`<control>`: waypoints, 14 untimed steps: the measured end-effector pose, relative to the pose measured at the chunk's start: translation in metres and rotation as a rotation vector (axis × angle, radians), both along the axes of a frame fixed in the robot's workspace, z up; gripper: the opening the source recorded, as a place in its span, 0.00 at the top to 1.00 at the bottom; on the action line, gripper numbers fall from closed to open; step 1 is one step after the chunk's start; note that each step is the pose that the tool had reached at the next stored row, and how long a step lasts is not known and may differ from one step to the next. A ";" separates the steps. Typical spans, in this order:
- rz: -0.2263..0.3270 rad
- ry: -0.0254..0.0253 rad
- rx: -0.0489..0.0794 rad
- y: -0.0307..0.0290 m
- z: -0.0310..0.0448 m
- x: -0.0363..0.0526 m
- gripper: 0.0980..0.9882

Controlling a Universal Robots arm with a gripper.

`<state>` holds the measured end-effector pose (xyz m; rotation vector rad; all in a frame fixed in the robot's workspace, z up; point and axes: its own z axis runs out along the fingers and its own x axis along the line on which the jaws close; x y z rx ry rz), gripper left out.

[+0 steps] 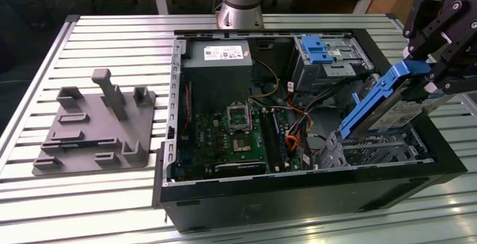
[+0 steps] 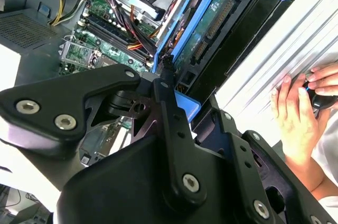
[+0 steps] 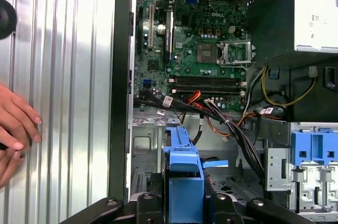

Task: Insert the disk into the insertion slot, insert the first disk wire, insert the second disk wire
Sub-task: 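Insert the disk into the insertion slot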

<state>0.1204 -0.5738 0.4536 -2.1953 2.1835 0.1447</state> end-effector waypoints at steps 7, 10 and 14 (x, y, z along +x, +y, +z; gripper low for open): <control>0.000 0.0000 0.000 -0.0007 -0.0028 0.0001 0.70; 0.000 0.0000 0.000 -0.0007 -0.0041 0.0001 0.70; 0.000 0.0000 0.000 -0.0007 -0.0058 0.0002 0.70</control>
